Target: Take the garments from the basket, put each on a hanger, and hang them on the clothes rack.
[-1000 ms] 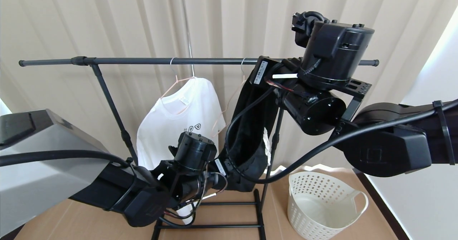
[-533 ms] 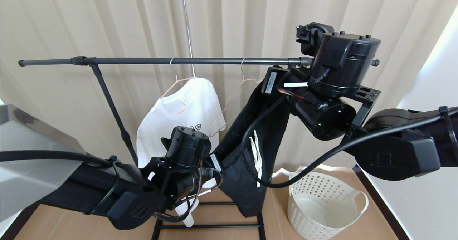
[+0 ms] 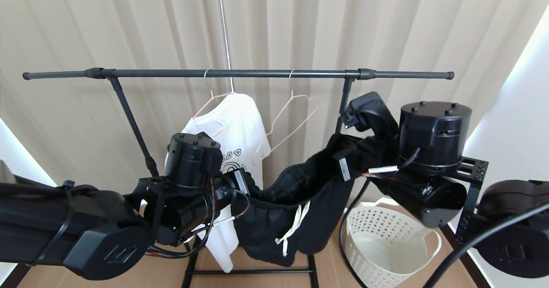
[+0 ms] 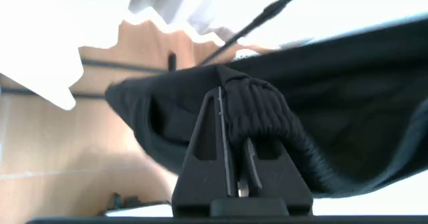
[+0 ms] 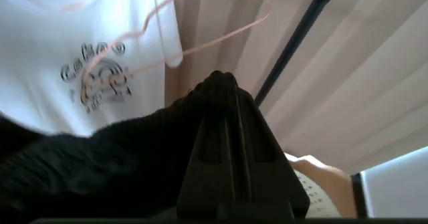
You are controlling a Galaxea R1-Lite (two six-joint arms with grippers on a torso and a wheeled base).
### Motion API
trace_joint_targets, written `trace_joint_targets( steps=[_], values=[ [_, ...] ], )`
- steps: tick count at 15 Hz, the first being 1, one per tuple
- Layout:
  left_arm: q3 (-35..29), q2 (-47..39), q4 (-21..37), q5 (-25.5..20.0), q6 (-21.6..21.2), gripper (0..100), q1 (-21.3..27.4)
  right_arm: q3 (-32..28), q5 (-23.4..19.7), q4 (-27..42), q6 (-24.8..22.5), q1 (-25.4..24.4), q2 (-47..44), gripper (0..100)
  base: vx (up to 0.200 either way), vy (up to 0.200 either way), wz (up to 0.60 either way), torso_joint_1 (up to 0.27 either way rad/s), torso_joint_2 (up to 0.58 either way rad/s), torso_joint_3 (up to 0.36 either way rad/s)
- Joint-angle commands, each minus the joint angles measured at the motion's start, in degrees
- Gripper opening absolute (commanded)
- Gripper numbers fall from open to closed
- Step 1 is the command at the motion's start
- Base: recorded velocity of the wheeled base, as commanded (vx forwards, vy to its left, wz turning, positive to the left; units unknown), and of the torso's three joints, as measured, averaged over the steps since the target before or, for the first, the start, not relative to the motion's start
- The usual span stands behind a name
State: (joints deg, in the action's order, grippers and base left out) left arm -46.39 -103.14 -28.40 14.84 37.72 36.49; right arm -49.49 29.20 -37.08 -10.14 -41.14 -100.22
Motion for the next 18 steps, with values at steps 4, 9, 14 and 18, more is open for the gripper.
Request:
trace_joint_targets(
  steps=[4,9,14,18],
  values=[
    [-0.02,1.54,-0.07,0.37,-2.39,0,-3.18,7.22,-0.46,0.78,-7.35,3.17,1.78,0,0.0,0.0,0.0,0.0,0.0,0.0],
    [0.15,1.89,-0.16,0.46,-5.46,0,-5.64,2.47,-0.9,14.85,-6.73,8.01,1.96,0,0.0,0.0,0.0,0.0,0.0,0.0],
    [0.33,1.54,-0.16,0.28,-6.52,0,-6.87,-1.83,-0.9,16.08,-4.27,13.9,-1.47,0,0.0,0.0,0.0,0.0,0.0,0.0],
    [0.42,1.54,-0.16,0.19,-7.04,0,-7.75,-2.89,-3.27,18.63,-4.18,16.89,-0.94,0,0.0,0.0,0.0,0.0,0.0,0.0]
  ],
)
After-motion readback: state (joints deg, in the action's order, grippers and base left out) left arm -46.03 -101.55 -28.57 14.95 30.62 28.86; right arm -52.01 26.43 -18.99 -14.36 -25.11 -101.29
